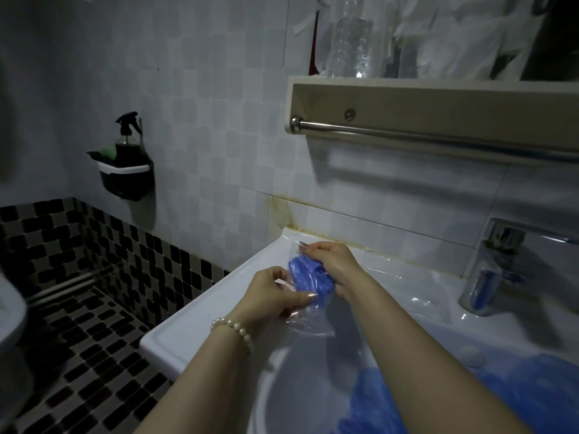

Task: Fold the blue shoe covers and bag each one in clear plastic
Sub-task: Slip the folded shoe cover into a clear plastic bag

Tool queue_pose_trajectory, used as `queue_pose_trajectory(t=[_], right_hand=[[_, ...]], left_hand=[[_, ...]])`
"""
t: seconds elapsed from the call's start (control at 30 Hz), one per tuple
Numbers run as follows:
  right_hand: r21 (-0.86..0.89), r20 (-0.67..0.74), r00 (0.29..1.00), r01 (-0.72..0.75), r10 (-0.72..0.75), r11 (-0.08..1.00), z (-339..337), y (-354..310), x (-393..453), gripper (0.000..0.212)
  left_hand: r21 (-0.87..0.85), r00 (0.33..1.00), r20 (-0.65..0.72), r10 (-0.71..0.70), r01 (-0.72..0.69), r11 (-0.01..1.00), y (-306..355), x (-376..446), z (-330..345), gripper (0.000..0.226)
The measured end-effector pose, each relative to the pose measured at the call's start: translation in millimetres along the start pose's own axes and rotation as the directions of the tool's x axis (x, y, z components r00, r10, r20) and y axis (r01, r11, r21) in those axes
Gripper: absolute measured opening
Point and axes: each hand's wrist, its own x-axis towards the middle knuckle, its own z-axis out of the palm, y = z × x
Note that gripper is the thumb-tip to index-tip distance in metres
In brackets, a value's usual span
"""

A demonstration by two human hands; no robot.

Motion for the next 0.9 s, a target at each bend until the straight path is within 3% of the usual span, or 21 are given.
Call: queue_pose_trajectory(t=[0.1, 0.2, 0.33, 0.43, 0.5, 0.73, 0.9], right_hand=[[0.025, -0.015, 1.0, 0.0, 0.001, 1.0, 3.7, -2.5, -6.9, 0.02], [0.137, 0.031, 0.999, -0.032, 0.028, 0.99, -2.4, -5.1, -7.7, 0.031], [0.238, 0.126, 0.991, -0.069, 0.039, 0.969, -20.6, -1.0, -6.8, 0.026], [0.212, 0.151, 0.985, -0.113, 0.081, 0.971, -30.1, 6.1, -11.1, 0.021], [0.178, 0.098, 0.991, -0.11, 0.094, 0.978, -32.5, 10.0, -12.9, 0.011], [0.161, -0.176, 0.984, 0.059, -0.03, 0.985, -25.2, 17.1, -16.2, 0.012], [0.207, -0.186, 0.982, 0.0, 0.039, 0.978, -31.6, 10.7, -17.2, 0.048]], left_hand=[[0.015, 0.999, 0.047, 0.008, -0.009, 1.0, 0.1, -0.4, 0.8, 0.034], [-0.06, 1.0, -0.005, 0.03, -0.03, 0.998, -2.0, 0.2, 1.0, 0.029], [-0.207, 0.999, -0.034, 0.002, -0.009, 0.978, -2.1, 0.6, 0.5, 0.033], [-0.275, 1.0, 0.008, -0.015, 0.017, 0.961, -2.5, 0.5, 0.2, 0.037], [-0.233, 1.0, 0.027, -0.01, 0.016, 0.972, -4.9, 1.7, -0.3, 0.045], [-0.266, 0.999, 0.03, -0.014, 0.022, 0.964, -4.2, 5.8, 1.4, 0.059], [-0.229, 0.999, 0.006, -0.033, 0.034, 0.973, 4.3, 17.0, 3.3, 0.071]])
